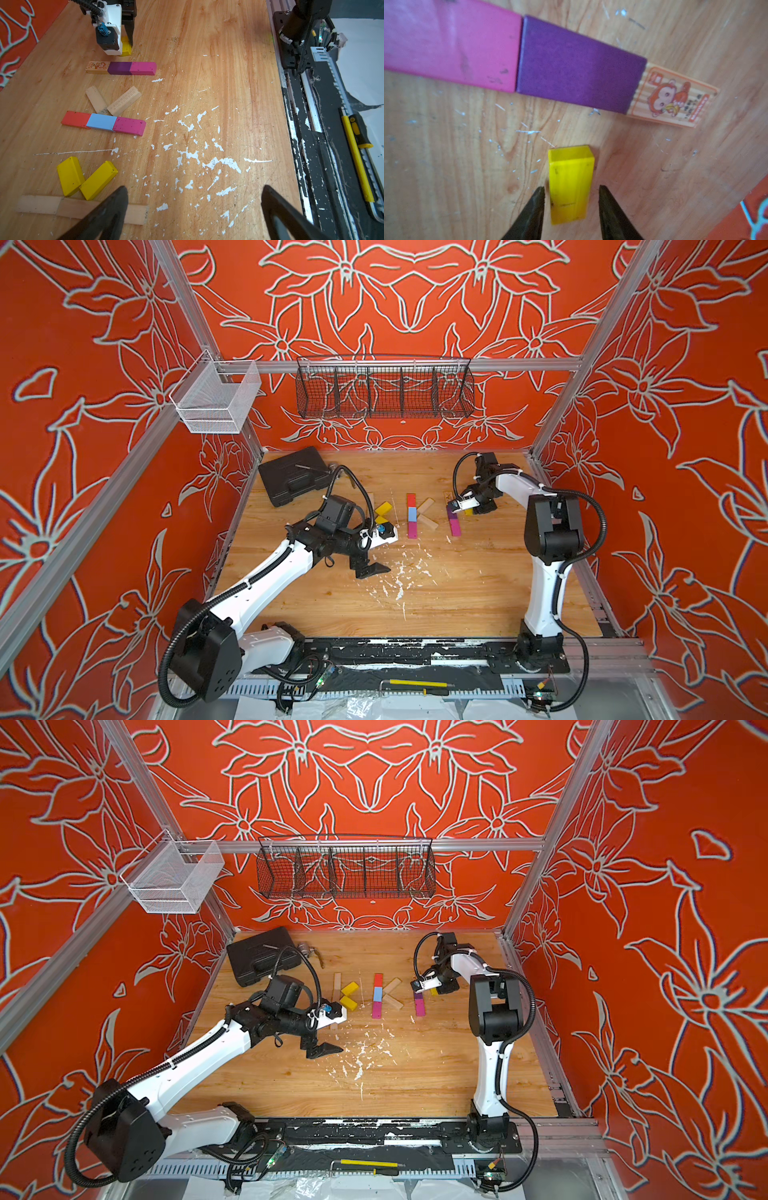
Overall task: Assemble the letter k with building blocks
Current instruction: Assemble the building block at the center of the board.
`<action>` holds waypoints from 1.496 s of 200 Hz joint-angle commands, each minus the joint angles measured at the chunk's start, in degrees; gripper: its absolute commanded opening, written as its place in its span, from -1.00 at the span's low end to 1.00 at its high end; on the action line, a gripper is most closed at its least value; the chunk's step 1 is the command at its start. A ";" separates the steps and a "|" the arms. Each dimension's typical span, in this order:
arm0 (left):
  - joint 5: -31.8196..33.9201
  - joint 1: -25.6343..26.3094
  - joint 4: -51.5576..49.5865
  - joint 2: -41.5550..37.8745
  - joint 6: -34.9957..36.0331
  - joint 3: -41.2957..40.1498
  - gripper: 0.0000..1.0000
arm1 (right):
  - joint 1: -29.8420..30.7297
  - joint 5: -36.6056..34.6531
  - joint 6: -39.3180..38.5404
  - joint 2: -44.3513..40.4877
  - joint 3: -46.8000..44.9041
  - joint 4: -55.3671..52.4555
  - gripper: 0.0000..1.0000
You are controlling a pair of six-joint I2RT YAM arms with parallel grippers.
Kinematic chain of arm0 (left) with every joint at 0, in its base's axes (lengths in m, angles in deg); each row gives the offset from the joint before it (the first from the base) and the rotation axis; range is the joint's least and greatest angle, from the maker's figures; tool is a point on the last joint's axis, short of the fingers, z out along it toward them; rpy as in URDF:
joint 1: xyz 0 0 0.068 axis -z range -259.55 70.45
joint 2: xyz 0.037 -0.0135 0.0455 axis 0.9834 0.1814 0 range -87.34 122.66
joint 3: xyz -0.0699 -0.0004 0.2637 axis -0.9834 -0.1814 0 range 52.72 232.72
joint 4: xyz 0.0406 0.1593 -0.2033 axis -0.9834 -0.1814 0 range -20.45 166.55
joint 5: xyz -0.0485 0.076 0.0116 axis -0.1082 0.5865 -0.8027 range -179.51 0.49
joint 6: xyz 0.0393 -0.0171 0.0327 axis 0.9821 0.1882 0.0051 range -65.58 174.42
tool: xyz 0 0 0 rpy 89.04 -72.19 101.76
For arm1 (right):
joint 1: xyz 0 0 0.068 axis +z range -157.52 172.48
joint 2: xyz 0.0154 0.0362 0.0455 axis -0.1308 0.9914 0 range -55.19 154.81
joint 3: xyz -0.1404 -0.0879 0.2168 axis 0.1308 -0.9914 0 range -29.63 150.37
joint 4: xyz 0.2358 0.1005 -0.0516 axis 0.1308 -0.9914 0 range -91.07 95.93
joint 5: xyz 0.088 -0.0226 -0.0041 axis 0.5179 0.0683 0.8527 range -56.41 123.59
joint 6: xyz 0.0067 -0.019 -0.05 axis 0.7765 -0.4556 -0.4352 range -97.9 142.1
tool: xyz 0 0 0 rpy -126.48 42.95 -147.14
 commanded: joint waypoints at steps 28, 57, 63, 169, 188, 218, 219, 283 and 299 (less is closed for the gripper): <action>-2.06 -0.43 6.54 -1.17 -9.81 1.01 0.95 | 1.25 5.11 30.22 -11.93 -2.91 3.85 0.00; -2.08 -0.38 12.79 -1.49 -22.81 2.07 0.95 | 2.68 -5.12 67.75 -17.68 -1.87 4.28 0.04; -1.96 -0.35 13.83 -1.36 -25.19 2.25 0.95 | 2.71 -5.56 73.85 -19.49 -3.02 4.32 0.04; 11.35 -0.35 9.02 2.98 -39.52 8.07 0.95 | 3.10 -8.39 153.81 -22.61 -5.94 -11.29 0.02; 11.72 -0.34 8.64 2.90 -39.25 7.98 0.95 | 3.05 -11.11 156.94 -17.90 -2.02 -16.75 0.02; 11.74 -0.36 8.10 2.67 -38.63 7.98 0.95 | 3.10 -11.70 159.85 -10.78 2.60 -20.90 0.02; 11.73 -0.36 8.08 2.66 -38.63 7.98 0.95 | 3.11 -11.69 159.93 -10.56 2.67 -20.95 0.02; 12.42 -0.35 8.10 1.35 -38.17 7.00 0.95 | 3.03 -10.13 164.05 0.68 12.08 -21.50 0.01; 12.34 -0.34 7.97 1.35 -38.28 7.01 0.95 | 2.89 -9.75 165.15 2.54 13.62 -21.43 0.00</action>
